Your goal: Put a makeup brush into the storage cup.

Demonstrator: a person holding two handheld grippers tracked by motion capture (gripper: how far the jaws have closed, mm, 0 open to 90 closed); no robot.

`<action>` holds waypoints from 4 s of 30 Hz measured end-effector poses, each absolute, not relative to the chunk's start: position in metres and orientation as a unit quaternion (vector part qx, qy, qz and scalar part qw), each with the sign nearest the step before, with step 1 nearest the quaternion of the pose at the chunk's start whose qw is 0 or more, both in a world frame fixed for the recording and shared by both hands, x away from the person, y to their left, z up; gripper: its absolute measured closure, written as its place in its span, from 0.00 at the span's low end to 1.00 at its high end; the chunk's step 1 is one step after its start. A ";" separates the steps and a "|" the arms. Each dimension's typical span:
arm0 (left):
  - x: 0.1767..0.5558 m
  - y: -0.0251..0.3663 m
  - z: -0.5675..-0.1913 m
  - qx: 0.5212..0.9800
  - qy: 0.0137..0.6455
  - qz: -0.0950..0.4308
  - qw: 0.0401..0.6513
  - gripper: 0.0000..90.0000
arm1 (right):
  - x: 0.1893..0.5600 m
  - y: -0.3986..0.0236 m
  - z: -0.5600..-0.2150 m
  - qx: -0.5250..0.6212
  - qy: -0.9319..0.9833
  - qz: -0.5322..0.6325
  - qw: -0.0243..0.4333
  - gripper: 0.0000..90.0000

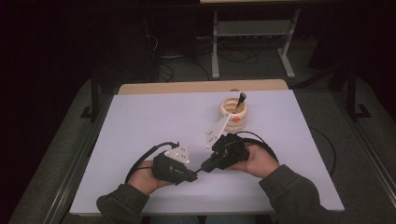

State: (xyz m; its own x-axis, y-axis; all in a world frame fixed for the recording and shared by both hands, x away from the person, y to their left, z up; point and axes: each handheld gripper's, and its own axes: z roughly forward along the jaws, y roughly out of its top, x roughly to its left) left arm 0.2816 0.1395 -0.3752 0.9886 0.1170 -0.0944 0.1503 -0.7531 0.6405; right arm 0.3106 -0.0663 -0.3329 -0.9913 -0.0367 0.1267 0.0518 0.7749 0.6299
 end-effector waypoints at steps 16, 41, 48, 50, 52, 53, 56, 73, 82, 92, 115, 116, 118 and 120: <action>0.285 0.143 -0.377 0.921 0.110 -0.029 0.372 0.94 | 0.312 -0.086 -0.355 -0.084 -0.892 -0.434 0.092 0.79; 0.285 0.138 -0.375 0.927 0.095 -0.025 0.362 0.94 | 0.312 -0.076 -0.335 -0.062 -0.922 -0.375 0.080 0.94; 0.288 0.142 -0.372 0.914 0.119 -0.015 0.387 0.94 | 0.315 -0.083 -0.336 -0.101 -0.893 -0.433 0.068 0.71; 0.289 0.144 -0.370 0.910 0.128 -0.013 0.394 0.94 | 0.315 -0.088 -0.340 -0.116 -0.879 -0.456 0.075 0.72; 0.290 0.146 -0.369 0.909 0.131 -0.009 0.396 0.94 | 0.315 -0.092 -0.343 -0.126 -0.870 -0.470 0.074 0.73; 0.290 0.146 -0.369 0.908 0.130 -0.008 0.398 0.94 | 0.315 -0.093 -0.345 -0.128 -0.868 -0.475 0.071 0.73; 0.290 0.146 -0.369 0.904 0.138 -0.011 0.404 0.94 | 0.313 -0.093 -0.349 -0.137 -0.862 -0.482 0.076 0.72; 0.294 0.141 -0.369 0.899 0.147 -0.013 0.412 0.94 | 0.312 -0.090 -0.349 -0.140 -0.850 -0.504 0.064 0.86; 0.292 0.138 -0.370 0.907 0.138 -0.010 0.397 0.89 | 0.311 -0.090 -0.349 -0.130 -0.858 -0.493 0.071 0.94; 0.290 0.142 -0.373 0.909 0.140 -0.008 0.393 0.74 | 0.314 -0.095 -0.349 -0.141 -0.868 -0.472 0.066 0.94; 0.286 0.161 -0.380 0.897 0.166 0.006 0.409 0.66 | 0.329 -0.120 -0.350 -0.182 -0.877 -0.441 0.058 0.94; 0.286 0.162 -0.380 0.897 0.170 0.006 0.408 0.66 | 0.329 -0.122 -0.350 -0.186 -0.878 -0.438 0.057 0.94; 0.286 0.163 -0.380 0.897 0.170 0.008 0.408 0.66 | 0.331 -0.124 -0.349 -0.189 -0.878 -0.436 0.055 0.94; 0.285 0.165 -0.380 0.896 0.173 0.010 0.410 0.65 | 0.333 -0.127 -0.349 -0.194 -0.877 -0.436 0.055 0.94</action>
State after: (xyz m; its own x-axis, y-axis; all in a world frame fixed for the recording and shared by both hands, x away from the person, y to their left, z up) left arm 0.2855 0.1649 -0.3803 0.9400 0.3178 -0.1242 0.3017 -0.6040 0.7376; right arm 0.3328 -0.1268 -0.3486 -0.9190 0.2919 0.2650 0.3875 0.5451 0.7435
